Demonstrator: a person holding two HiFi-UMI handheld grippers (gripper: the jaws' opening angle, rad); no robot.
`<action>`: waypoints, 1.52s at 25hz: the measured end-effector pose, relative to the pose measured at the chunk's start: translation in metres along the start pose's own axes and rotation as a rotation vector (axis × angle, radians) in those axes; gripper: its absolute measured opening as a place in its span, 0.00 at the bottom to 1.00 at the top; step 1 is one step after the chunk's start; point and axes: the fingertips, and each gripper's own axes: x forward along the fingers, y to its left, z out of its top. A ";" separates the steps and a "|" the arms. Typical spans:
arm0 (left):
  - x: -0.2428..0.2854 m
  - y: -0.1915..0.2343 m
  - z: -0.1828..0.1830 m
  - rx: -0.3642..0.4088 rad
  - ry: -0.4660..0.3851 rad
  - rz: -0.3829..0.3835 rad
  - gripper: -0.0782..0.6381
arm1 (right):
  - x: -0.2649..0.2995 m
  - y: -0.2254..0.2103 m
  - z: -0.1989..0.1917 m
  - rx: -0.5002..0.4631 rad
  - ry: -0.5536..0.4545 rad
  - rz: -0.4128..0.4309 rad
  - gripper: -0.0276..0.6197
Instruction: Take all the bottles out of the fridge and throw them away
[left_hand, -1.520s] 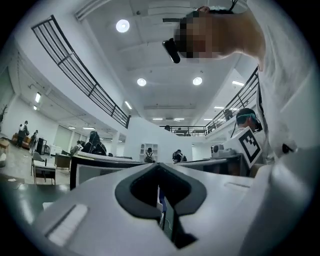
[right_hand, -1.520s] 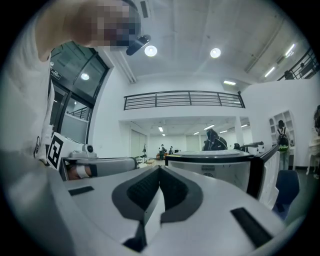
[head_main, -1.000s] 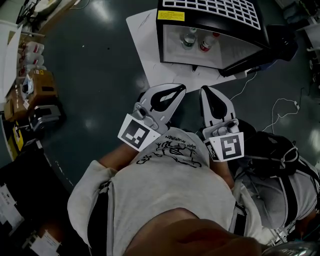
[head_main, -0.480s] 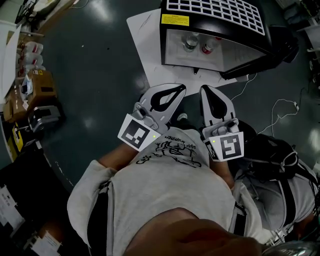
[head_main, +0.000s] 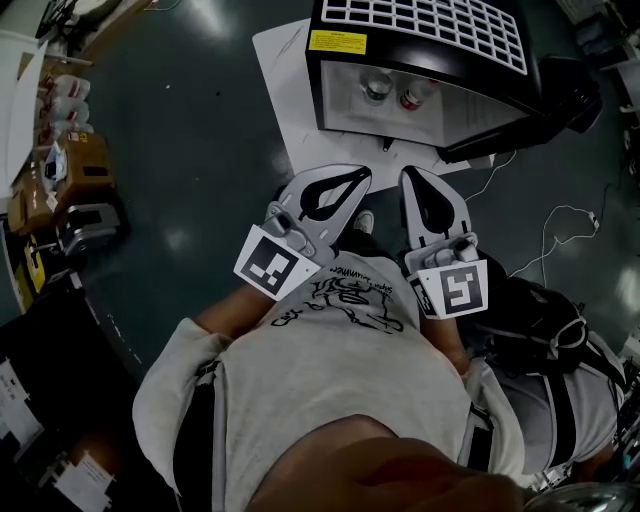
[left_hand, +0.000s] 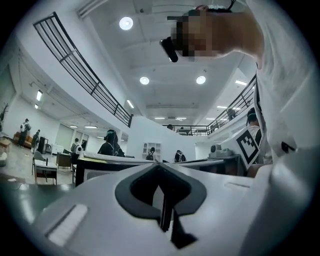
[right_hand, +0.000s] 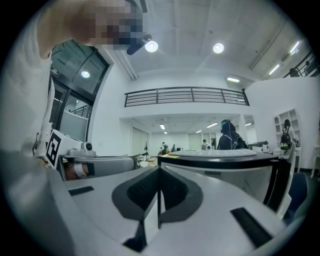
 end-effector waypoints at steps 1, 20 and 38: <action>0.004 0.000 0.000 0.002 0.000 0.006 0.12 | 0.000 -0.005 0.000 -0.001 -0.001 0.004 0.05; 0.077 -0.002 -0.014 0.007 0.017 0.124 0.12 | -0.005 -0.081 -0.011 0.011 -0.005 0.083 0.05; 0.077 0.029 -0.023 0.033 0.036 0.116 0.12 | 0.028 -0.074 -0.024 -0.011 -0.001 0.067 0.05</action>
